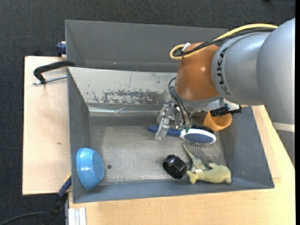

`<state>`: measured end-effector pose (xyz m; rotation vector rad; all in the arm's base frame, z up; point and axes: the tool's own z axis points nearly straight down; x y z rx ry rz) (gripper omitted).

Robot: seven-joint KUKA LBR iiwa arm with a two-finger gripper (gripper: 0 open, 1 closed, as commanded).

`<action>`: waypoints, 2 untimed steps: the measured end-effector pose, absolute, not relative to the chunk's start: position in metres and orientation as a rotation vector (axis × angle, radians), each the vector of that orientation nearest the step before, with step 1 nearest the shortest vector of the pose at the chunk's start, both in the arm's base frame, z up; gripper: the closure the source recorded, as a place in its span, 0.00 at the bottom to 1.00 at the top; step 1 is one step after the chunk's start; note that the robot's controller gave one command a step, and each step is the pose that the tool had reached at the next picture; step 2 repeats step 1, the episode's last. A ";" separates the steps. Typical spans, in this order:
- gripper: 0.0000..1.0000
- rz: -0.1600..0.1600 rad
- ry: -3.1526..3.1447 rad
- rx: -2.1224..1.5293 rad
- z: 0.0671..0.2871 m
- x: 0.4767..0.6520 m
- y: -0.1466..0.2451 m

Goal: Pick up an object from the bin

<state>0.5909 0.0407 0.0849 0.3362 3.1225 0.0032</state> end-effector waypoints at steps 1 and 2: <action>1.00 0.006 3.103 0.395 0.234 0.602 0.050; 1.00 0.006 3.103 0.395 0.234 0.602 0.050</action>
Offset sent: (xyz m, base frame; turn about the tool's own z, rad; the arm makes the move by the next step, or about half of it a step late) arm 0.0086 0.0082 0.1428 0.0411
